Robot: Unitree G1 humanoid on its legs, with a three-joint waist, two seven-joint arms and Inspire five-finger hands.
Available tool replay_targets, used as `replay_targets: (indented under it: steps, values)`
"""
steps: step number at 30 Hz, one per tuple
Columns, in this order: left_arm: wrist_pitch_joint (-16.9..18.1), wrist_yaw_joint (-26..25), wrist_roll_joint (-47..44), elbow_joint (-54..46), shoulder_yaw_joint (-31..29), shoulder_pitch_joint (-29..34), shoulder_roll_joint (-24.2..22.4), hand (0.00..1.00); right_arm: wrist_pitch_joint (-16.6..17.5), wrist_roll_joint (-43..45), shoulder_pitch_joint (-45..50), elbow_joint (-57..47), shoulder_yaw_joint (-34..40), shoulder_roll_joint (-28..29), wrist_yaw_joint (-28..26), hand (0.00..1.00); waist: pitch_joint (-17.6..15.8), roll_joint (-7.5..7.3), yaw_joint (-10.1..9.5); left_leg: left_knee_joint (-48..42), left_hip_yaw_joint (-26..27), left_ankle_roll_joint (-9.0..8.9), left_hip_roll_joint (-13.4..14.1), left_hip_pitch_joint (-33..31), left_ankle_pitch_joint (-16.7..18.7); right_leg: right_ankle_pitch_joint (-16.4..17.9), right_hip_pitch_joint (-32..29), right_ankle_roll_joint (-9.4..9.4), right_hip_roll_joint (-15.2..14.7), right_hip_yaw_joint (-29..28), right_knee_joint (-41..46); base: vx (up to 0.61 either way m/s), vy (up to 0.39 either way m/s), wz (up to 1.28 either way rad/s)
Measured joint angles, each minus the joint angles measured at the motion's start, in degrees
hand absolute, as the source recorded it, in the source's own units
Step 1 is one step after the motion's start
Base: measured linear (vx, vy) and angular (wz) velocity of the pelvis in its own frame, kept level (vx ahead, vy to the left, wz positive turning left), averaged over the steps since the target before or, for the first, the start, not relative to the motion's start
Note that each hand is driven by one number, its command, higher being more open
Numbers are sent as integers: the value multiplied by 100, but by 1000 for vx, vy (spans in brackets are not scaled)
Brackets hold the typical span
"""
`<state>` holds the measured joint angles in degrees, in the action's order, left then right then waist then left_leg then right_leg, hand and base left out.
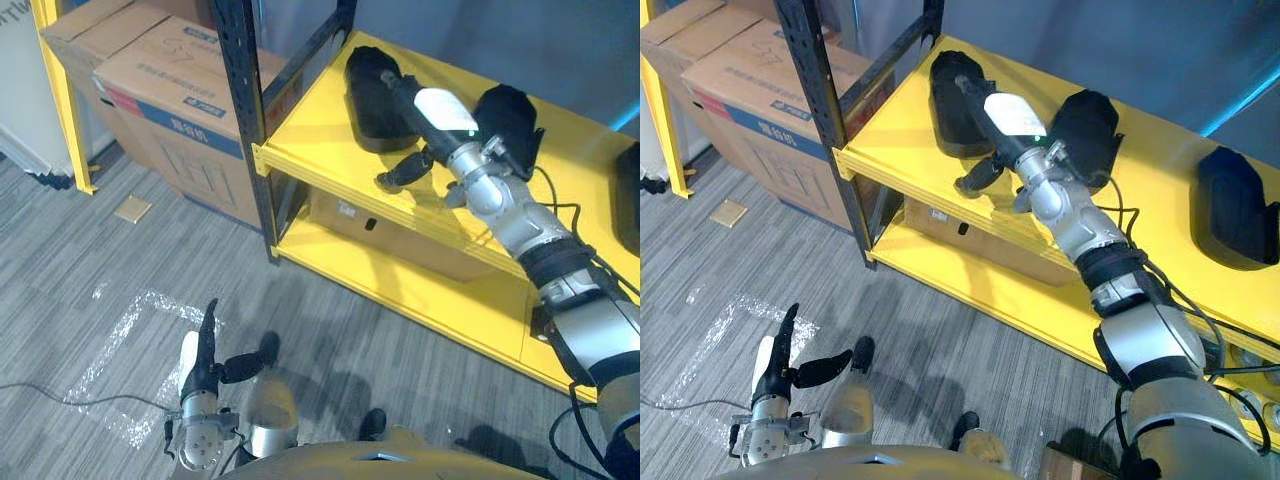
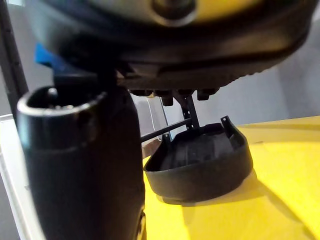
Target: Walk over and take three plastic housings, then place them on the shelf
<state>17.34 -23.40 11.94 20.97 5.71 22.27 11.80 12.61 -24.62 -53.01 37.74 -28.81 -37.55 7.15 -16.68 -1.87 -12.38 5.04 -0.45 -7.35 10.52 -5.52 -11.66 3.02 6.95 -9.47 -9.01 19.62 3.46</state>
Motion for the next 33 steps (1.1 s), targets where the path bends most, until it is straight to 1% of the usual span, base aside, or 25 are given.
replay_targets:
  steps: [1,4,6,8,9,11,12,13,15,16,20,23,27,28,30,32,33]
  values:
    - [-14,6,-9,21,-5,0,-10,100,-55,0,-46,46,0,-3,5,100,-13,-10,-26,-2,-10,-4,-1,-11,-3,1,6,2,2,22,-9,30,-22,6]
    - [-57,13,-55,144,-3,-35,-67,100,-84,11,-212,47,0,-5,-30,100,-63,-2,-16,-13,-15,-25,-2,-19,-17,2,5,3,2,41,-9,24,-15,3]
    - [-121,31,-54,152,0,-46,-94,100,-110,28,-334,46,0,-22,-233,100,-82,-1,-1,-14,-7,-40,0,-16,-27,3,3,4,2,41,-13,0,0,0]
    - [-127,37,-57,159,-4,-49,-126,100,-239,61,-445,35,0,-49,-713,100,-84,-3,0,-14,3,-41,3,-9,-27,4,5,6,2,39,-13,0,0,0]
    - [-127,38,-59,160,-4,-49,-134,100,-278,63,-457,35,0,-49,-825,100,-84,-3,-1,-14,4,-42,3,-6,-27,5,7,7,3,40,-13,0,0,0]
    - [-131,43,-71,183,-51,-50,-204,100,-446,81,-478,31,-9,-49,-1240,100,-87,-4,-4,-15,5,-43,4,-1,-28,5,11,8,3,40,-13,0,0,0]
    - [-130,44,-82,206,-75,-53,-227,100,-487,88,-489,31,-12,-49,-1325,100,-92,-3,-2,-15,5,-44,4,2,-28,5,13,7,2,40,-11,0,0,0]
    - [-139,49,-135,250,-116,-55,-259,100,-573,104,-555,31,-16,-49,-1468,0,-111,-2,12,-14,7,-44,7,9,-29,6,14,8,3,38,-8,0,0,0]
    - [-169,65,-328,342,-124,-89,-268,100,-712,145,-693,39,-93,-87,-1625,0,-159,7,17,-13,5,-38,13,12,-22,10,12,12,6,38,7,-40,-9,0]
    - [-256,82,-371,363,-138,-130,-282,100,-732,245,-734,42,-128,-169,-1735,0,-201,12,7,-12,-2,-20,14,15,-5,12,12,14,6,42,28,-48,-7,2]
    - [-369,120,-532,446,-242,-163,-294,100,-711,294,-978,204,-225,-210,-1978,0,-300,-1,-4,-10,-16,-21,11,13,-5,14,6,15,1,47,54,-46,-2,1]
    - [-383,132,-560,498,-334,-161,-298,100,-653,292,-1105,306,-293,-210,-2141,0,-342,4,-23,-11,-27,-21,8,9,-6,14,5,15,-1,55,63,0,0,0]
    - [-385,159,-575,524,-388,-161,-297,100,-506,288,-1180,345,-347,-210,-2198,0,-371,8,-23,-12,-28,-21,0,1,-6,17,3,14,-10,63,64,0,0,0]
    - [-385,185,-697,523,-384,-162,-297,100,-431,283,-1241,410,-389,-211,-2221,0,-384,2,-15,-12,-28,-20,-1,0,-7,19,1,16,-10,64,65,0,0,0]
    - [-386,204,-737,523,-381,-163,-299,100,-391,276,-1292,417,-420,-216,-2222,0,-411,-7,-12,-13,-29,-20,0,1,-6,27,1,19,-10,68,71,0,0,0]
    - [-388,252,-757,522,-375,-166,-299,100,-103,251,-1379,408,-488,-231,-2214,0,-443,-3,-23,-14,-41,-21,-3,-3,-6,54,-8,22,-17,85,108,1,-4,4]
    - [-388,257,-766,520,-374,-166,-299,100,-54,249,-1401,409,-513,-231,-2213,0,-448,-4,-31,-14,-49,-21,-4,-3,-6,68,-15,22,-21,93,133,6,-16,7]
